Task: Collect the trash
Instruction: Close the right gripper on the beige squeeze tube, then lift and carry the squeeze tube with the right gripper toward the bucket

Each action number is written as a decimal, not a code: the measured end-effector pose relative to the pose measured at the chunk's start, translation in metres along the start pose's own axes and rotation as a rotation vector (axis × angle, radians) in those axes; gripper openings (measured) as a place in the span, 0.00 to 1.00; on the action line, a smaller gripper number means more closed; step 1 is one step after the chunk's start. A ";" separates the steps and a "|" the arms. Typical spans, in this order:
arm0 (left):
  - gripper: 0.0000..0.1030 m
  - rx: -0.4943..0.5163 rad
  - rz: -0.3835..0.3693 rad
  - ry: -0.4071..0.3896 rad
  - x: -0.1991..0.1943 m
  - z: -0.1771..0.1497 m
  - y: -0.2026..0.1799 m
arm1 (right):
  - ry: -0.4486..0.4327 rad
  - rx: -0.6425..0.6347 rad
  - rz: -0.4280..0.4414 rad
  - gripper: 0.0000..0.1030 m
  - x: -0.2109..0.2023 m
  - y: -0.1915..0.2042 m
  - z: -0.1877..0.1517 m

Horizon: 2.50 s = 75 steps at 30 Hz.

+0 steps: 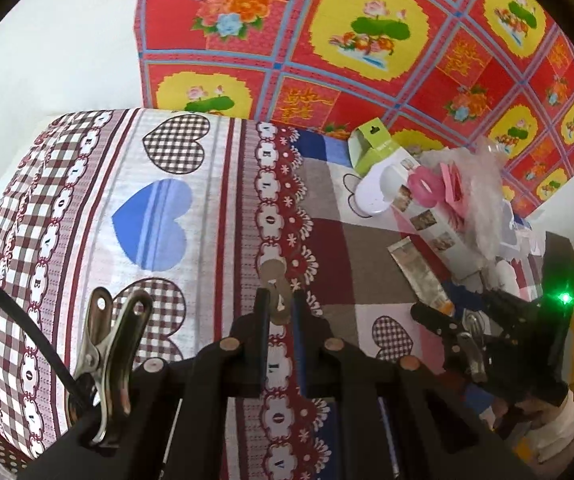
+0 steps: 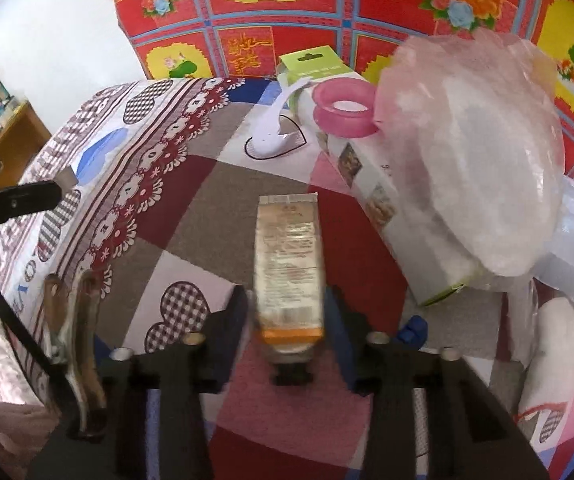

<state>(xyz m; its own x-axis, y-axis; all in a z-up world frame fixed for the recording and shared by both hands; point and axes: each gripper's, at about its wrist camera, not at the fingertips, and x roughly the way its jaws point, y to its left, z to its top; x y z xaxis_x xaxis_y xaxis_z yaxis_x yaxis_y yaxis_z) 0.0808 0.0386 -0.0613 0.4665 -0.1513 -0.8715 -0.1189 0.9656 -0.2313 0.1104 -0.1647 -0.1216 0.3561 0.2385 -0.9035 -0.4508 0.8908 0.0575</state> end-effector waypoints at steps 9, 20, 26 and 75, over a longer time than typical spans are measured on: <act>0.11 0.003 -0.014 -0.003 -0.009 -0.004 0.019 | -0.024 0.094 0.040 0.36 -0.010 0.016 0.000; 0.11 0.047 -0.050 0.019 -0.020 -0.001 0.044 | -0.068 0.198 0.087 0.36 -0.032 0.058 -0.002; 0.11 0.095 -0.084 0.036 -0.023 -0.002 0.057 | -0.096 0.248 0.084 0.36 -0.042 0.082 -0.005; 0.11 -0.250 0.145 -0.160 -0.137 -0.064 0.242 | -0.120 -0.105 0.326 0.36 -0.050 0.263 0.030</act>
<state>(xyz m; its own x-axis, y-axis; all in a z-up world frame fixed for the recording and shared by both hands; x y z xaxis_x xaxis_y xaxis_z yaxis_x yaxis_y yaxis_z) -0.0678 0.2797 -0.0254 0.5584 0.0381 -0.8287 -0.3960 0.8900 -0.2259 -0.0012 0.0695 -0.0484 0.2705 0.5532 -0.7879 -0.6358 0.7172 0.2853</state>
